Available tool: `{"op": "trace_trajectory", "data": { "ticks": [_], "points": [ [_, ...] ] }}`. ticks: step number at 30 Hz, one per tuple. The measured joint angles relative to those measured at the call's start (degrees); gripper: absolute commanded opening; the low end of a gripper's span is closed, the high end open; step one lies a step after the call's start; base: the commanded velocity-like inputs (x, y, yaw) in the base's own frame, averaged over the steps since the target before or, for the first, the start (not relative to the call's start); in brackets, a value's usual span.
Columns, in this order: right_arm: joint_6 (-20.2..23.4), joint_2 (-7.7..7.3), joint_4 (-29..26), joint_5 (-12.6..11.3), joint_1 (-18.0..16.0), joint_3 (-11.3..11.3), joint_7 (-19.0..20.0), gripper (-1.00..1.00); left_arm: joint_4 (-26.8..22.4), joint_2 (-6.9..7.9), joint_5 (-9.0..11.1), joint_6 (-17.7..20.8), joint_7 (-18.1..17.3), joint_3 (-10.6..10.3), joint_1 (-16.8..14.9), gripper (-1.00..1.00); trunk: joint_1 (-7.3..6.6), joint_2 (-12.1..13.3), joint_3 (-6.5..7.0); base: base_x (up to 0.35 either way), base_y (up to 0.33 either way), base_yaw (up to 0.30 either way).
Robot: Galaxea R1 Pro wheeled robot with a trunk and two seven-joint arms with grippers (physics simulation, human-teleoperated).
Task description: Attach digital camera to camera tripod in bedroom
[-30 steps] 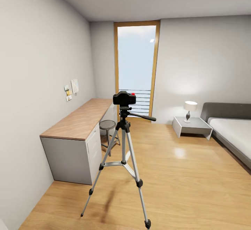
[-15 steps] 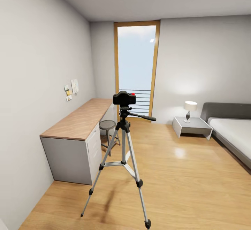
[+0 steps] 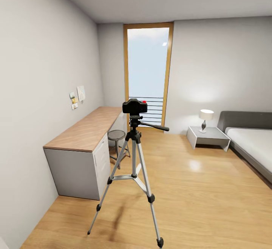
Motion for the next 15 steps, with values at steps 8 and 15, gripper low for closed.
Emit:
{"op": "trace_trajectory", "data": {
  "ticks": [8,15],
  "points": [
    [0.0,0.0,0.0,-0.1,0.0,0.0,0.0,1.0,-0.1,0.0,0.0,0.0,0.0,0.0,0.0,1.0,0.0,0.0,0.0,0.0,0.0,0.0],
    [0.0,0.0,0.0,0.0,0.0,0.0,0.0,1.0,-0.1,0.0,0.0,0.0,0.0,0.0,0.0,1.0,0.0,0.0,0.0,0.0,0.0,0.0]
  ]
}}
